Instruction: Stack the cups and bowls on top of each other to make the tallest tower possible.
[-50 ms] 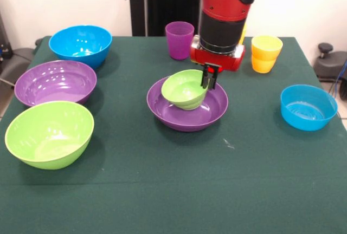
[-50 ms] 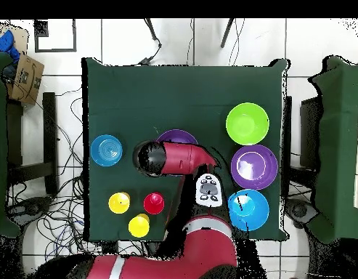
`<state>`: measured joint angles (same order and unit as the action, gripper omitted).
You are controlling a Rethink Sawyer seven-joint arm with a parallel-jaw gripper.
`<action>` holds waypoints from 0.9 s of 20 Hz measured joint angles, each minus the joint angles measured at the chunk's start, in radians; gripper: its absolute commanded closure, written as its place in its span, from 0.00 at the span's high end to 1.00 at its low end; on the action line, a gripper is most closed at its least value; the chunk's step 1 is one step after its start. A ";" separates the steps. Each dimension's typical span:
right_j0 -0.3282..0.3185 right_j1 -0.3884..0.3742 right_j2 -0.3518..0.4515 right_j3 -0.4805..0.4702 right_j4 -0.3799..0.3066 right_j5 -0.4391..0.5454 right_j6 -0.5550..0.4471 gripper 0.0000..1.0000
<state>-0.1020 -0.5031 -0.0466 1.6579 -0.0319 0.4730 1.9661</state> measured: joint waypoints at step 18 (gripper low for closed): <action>0.069 0.000 -0.027 -0.004 0.066 0.000 0.018 0.00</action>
<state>-0.0328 -0.5030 -0.0734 1.6538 0.0340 0.4730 1.9840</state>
